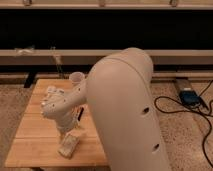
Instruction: Wipe the white sponge on the table
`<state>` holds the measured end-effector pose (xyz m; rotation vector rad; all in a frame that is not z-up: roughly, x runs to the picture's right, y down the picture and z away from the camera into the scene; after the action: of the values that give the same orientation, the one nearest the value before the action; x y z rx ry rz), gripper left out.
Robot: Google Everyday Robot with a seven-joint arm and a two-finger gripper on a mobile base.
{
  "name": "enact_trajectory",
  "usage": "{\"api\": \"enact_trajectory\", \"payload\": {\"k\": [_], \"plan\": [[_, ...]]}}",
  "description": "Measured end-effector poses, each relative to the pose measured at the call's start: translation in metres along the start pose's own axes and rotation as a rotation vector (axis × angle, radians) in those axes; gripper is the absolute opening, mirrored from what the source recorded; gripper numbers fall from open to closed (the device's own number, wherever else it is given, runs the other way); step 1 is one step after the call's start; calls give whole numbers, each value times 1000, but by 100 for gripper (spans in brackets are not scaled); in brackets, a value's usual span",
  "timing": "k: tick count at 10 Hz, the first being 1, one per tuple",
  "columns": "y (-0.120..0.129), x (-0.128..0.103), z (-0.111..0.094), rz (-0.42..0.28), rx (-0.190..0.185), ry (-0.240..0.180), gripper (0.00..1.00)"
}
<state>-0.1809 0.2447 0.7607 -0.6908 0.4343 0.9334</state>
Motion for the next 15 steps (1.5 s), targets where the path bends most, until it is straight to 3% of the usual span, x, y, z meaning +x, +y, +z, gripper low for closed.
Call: {"api": "enact_trajectory", "payload": {"k": [5,13,15], "plan": [[1,0,0,1,-2,0,80],[10,-11,29,69,-1,33,79],[10,-10,34,76,-7,43,61]]}}
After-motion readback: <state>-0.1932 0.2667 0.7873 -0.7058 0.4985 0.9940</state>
